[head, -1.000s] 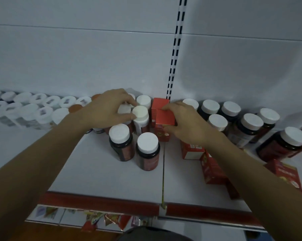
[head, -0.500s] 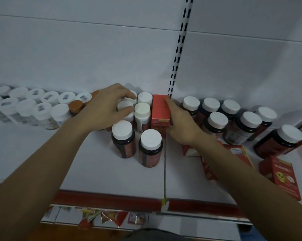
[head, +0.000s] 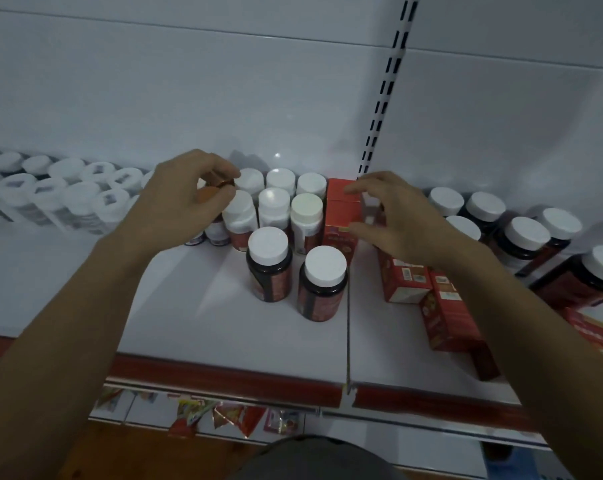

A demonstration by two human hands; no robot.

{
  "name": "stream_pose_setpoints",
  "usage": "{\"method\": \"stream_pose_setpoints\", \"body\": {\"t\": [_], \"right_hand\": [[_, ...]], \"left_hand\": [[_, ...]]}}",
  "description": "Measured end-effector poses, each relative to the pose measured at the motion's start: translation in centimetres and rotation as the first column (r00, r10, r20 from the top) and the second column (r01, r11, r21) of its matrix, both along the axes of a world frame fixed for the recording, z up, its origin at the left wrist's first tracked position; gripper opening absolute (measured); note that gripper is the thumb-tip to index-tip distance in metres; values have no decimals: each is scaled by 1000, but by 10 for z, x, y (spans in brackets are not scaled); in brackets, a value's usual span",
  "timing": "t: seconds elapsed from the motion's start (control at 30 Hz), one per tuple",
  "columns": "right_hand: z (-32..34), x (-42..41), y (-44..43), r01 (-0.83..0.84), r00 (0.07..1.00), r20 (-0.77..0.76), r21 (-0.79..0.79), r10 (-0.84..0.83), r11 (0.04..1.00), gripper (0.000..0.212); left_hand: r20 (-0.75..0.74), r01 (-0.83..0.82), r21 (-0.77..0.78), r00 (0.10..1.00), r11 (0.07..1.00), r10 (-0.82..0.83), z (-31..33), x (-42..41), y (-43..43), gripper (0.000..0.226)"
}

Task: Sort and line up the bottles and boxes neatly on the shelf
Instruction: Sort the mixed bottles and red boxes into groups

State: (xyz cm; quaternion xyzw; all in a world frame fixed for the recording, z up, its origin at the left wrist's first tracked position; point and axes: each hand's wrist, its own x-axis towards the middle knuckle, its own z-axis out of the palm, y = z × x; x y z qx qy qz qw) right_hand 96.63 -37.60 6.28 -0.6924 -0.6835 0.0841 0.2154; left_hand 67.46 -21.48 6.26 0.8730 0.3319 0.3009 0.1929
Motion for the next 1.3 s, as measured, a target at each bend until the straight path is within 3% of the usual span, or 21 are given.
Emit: {"method": "stream_pose_setpoints", "body": {"t": [0.13, 0.37, 0.53, 0.7, 0.87, 1.03, 1.13, 1.3], "right_hand": [[1, -15, 30, -54, 996, 74, 59, 50, 997, 39], [-21, -35, 70, -120, 967, 228, 18, 113, 993, 49], [-22, -29, 59, -112, 990, 89, 54, 107, 992, 51], [-13, -8, 32, -28, 999, -18, 145, 31, 989, 36], [-2, -4, 34, -135, 988, 83, 82, 128, 987, 49], [2, -11, 64, -185, 969, 147, -91, 197, 979, 69], [1, -6, 74, -215, 967, 113, -115, 228, 970, 71], [2, -4, 83, -269, 938, 167, -200, 303, 942, 62]], "left_hand": [[-109, 15, 51, 994, 999, -10, -10, 0, 3, 25], [-249, 30, 126, 968, 992, 2, -24, 4, 12, 44], [-283, 45, 144, 959, 989, -3, -24, 13, 19, 41], [-345, 81, 163, 938, 983, -20, -22, 14, 22, 39], [-427, 194, 171, 898, 966, -104, -10, 21, 19, 60], [-439, 246, 217, 889, 945, -131, -2, 34, 24, 55], [-428, 248, 221, 894, 943, -135, -6, 38, 28, 53], [-536, 295, 205, 832, 933, -146, -9, 44, 35, 61]]}}
